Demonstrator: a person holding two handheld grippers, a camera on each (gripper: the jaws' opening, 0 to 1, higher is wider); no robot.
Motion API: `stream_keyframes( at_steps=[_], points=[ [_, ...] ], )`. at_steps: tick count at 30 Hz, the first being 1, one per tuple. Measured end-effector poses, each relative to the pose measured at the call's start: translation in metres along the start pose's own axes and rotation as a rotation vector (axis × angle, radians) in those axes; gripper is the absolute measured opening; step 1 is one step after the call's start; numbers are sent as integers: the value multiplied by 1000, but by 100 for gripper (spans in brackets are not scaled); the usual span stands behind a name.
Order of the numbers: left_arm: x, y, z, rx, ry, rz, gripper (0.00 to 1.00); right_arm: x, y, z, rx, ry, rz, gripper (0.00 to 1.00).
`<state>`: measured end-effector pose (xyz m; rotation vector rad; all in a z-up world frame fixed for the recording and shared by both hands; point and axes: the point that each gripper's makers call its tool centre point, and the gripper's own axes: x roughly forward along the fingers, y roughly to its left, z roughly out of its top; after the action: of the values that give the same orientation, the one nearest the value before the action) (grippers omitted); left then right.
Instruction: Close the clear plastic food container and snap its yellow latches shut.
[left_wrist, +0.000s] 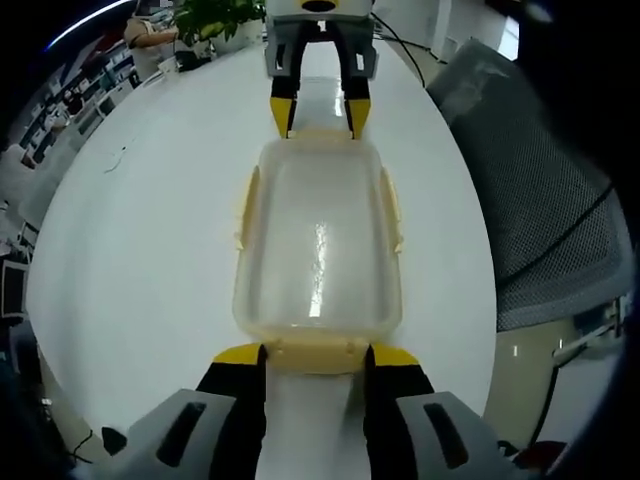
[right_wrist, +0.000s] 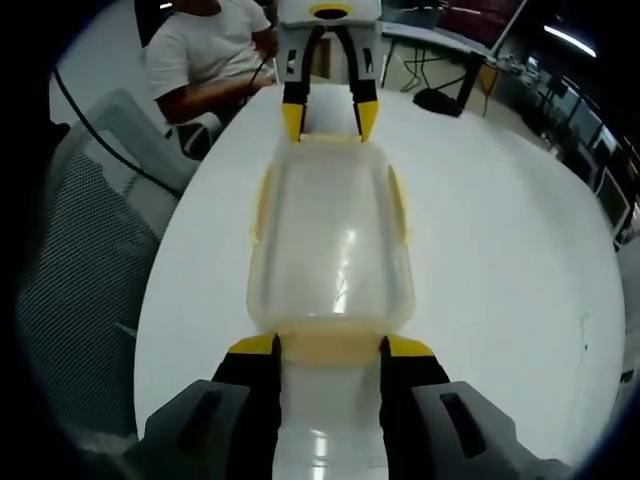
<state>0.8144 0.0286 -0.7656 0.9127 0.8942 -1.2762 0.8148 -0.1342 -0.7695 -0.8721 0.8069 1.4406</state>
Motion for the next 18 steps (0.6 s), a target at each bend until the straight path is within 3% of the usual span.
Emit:
stream_keyframes(
  at_steps=[8, 18],
  points=[
    [-13, 0, 10, 4, 0, 10, 32, -20, 2, 6, 0, -12, -10, 35],
    [-29, -2, 34, 12, 0, 3, 32, -44, 6, 1, 3, -16, -14, 35]
  ],
)
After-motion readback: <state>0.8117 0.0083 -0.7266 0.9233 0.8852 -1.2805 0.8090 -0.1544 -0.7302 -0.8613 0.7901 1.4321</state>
